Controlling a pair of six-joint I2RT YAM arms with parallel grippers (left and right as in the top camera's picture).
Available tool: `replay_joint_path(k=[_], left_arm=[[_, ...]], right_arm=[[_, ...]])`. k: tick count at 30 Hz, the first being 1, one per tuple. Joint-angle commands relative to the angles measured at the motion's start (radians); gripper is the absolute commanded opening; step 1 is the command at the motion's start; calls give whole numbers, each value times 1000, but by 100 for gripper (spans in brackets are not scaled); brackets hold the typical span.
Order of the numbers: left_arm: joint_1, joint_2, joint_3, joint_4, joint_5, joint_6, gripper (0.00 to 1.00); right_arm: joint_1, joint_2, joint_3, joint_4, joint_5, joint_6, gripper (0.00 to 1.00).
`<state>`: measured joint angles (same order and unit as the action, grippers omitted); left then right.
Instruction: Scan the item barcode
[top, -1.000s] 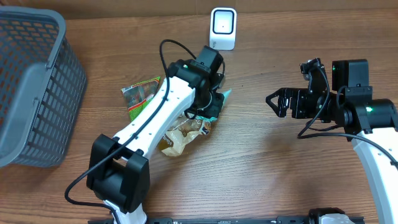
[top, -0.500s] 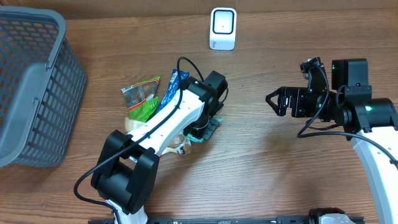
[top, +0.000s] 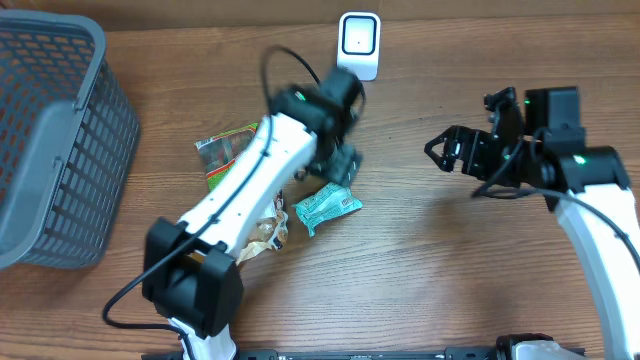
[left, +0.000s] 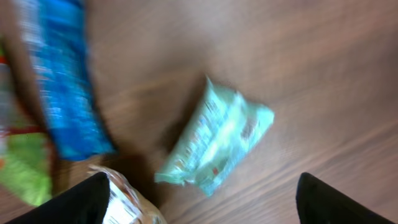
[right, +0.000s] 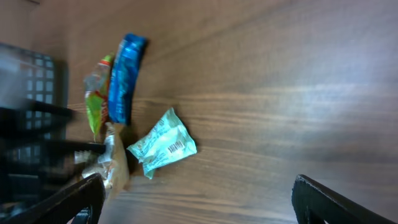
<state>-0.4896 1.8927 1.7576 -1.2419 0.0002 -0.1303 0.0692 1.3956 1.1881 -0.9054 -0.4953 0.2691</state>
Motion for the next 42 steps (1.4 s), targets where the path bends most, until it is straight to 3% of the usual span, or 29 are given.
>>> replay_joint_path(k=[1,6,15,23,30,36,42], left_arm=[[101,0,116,-12,47,-119,87],[230,0,133,2,242,-121,76],[254,1,127,11,236,-121,76],[254,1,127,27,199,-121,77],[254,1,127,38,199,-121,78],[254,1,127,42,200,-121,79],[254,2,127,7,207,-145,77]], right_arm=[[41,84,-5,8,-55,80,96],[128,201,-5,47,-116,117,91],[365,330,-5,111,-41,401,78],[543,415,-5,263,27,444,64],[565,458,-5,330,117,537,56],[565,492,-5,333,212,698,59],[527,492,2,329,213,724,60]])
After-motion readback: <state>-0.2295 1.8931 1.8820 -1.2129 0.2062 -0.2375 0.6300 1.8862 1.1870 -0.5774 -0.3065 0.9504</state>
